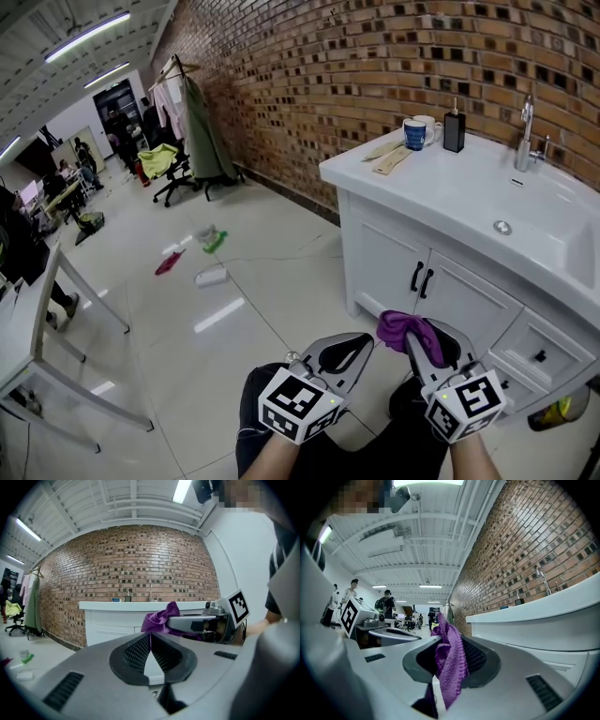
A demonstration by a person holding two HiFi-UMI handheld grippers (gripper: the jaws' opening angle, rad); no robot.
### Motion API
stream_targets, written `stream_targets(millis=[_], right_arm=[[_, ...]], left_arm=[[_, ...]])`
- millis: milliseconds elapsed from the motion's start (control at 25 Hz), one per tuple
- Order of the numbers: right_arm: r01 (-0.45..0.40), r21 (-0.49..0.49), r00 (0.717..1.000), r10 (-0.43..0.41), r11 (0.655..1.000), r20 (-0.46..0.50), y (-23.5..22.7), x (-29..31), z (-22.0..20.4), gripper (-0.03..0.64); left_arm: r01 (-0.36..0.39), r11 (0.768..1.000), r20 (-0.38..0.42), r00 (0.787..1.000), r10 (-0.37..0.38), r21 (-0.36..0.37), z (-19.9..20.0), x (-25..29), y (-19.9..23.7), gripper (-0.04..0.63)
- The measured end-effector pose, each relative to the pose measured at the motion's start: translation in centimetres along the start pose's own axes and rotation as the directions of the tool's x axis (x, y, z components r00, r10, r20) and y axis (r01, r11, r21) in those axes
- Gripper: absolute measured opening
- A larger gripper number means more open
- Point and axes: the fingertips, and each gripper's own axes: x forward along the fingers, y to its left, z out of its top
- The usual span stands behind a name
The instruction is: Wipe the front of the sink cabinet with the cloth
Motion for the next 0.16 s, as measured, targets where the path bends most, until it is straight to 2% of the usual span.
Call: stream_targets(millis=[160], right_arm=[[-0.002,0.006,1.000,0.002,1.000,0.002,0.03,-0.03,0.22,0.080]], left_arm=[[-0.003,1.000,-0.005,1.000,0.003,-0.001,0.04,-0.14,-0.07,0.005]])
